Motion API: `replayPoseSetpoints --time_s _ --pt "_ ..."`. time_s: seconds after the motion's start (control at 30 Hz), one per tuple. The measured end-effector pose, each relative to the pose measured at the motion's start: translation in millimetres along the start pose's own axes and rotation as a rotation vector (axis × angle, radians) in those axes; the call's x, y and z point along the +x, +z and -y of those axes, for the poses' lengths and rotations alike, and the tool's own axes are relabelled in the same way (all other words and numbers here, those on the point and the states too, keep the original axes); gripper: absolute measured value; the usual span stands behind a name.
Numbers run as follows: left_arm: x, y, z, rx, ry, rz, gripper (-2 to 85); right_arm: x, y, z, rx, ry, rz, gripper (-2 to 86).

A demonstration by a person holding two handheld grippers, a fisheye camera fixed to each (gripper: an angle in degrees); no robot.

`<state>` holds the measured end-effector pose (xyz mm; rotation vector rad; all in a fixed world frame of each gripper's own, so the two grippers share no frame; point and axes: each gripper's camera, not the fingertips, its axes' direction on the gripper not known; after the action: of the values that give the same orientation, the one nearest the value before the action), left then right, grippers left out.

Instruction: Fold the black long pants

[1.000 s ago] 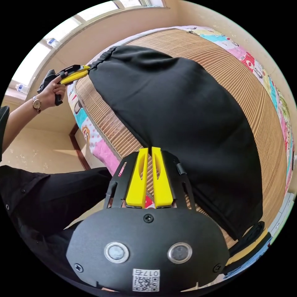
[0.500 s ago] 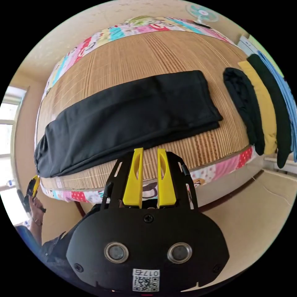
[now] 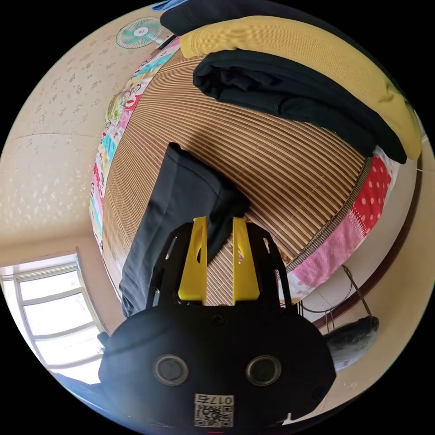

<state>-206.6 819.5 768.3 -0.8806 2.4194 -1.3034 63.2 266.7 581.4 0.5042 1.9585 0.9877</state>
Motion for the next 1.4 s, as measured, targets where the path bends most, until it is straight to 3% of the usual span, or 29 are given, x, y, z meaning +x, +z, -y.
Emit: replayPoseSetpoints --time_s 0.2,0.3,0.37,0.6,0.7,0.8,1.0,1.1,1.23,1.4 --pt "26 58 26 -0.057 0.079 0.037 9.9 15 -24 -6 0.046 -0.005 0.063 7.9" --pt "16 115 31 -0.266 0.016 0.054 9.5 26 -17 0 0.004 0.007 0.057 7.6" --pt "13 120 32 -0.208 -0.026 0.132 4.8 30 -12 1 0.000 -0.005 0.107 7.4" --pt "14 130 49 -0.277 -0.046 0.092 0.1 34 -3 7 -0.028 -0.046 0.133 3.5" --pt "27 114 57 -0.225 -0.067 0.075 -0.7 24 -25 -1 0.035 -0.206 0.219 3.0" --pt "38 105 55 -0.186 -0.057 0.073 -0.9 18 -30 -8 0.027 -0.338 0.124 2.7" --pt "35 114 42 -0.191 -0.105 0.089 -0.5 43 -6 -2 -0.019 -0.204 0.162 2.2" --pt "40 95 43 -0.111 -0.089 0.073 1.5 27 -7 -7 -0.025 -0.227 0.141 2.4" --pt "26 57 52 0.045 -0.133 0.210 6.1 -1 -19 -20 -0.009 -0.238 0.030 3.4" --pt "-13 71 56 -0.113 -0.175 0.302 3.5 -69 -18 -43 0.054 -0.379 -0.232 3.0"
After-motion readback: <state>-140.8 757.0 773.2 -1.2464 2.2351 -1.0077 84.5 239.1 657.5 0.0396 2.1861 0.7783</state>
